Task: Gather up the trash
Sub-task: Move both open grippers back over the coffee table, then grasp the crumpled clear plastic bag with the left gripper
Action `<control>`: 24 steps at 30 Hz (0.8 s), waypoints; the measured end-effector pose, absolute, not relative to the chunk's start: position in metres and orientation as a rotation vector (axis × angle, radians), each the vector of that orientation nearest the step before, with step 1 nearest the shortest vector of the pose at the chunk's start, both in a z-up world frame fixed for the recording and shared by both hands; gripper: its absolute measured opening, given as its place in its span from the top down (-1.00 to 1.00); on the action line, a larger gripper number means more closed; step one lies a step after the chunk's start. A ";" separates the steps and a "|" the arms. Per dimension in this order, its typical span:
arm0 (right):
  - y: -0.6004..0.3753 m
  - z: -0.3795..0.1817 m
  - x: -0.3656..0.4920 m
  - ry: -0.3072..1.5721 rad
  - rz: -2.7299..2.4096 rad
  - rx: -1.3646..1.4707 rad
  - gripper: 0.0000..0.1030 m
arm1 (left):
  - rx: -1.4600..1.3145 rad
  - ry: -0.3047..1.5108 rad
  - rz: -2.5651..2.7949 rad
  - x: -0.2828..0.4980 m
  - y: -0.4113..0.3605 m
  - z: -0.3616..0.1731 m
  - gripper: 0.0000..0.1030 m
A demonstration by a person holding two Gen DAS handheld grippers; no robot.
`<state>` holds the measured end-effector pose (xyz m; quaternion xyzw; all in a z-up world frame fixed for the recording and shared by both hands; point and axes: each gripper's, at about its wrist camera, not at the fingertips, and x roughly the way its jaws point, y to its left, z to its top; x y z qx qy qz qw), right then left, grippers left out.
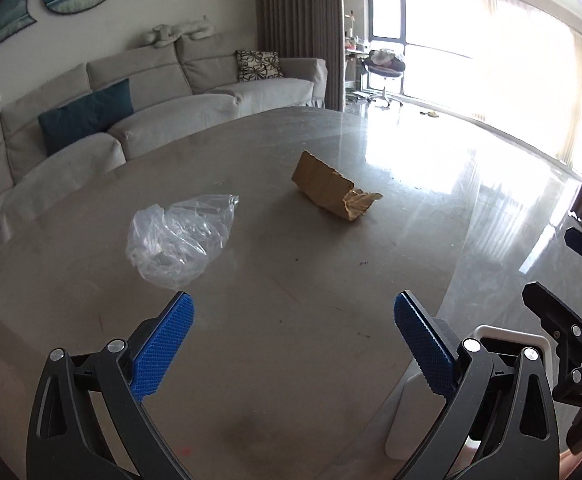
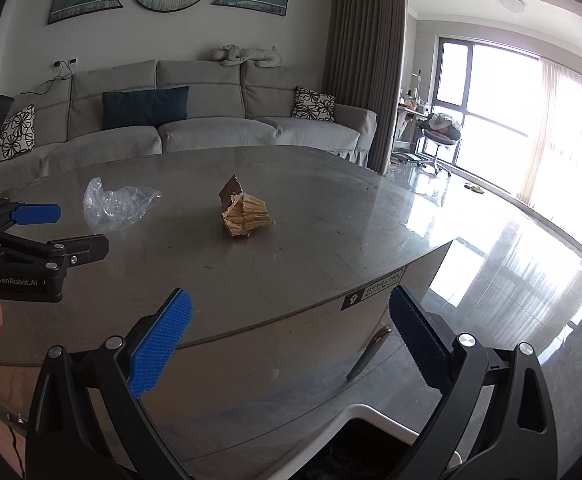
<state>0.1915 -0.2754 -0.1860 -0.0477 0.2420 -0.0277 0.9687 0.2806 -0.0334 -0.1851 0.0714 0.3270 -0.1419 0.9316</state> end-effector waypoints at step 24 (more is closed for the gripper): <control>-0.222 -0.178 0.293 0.466 0.093 -0.099 -0.91 | 0.092 0.635 -0.076 0.353 0.019 -0.178 -0.93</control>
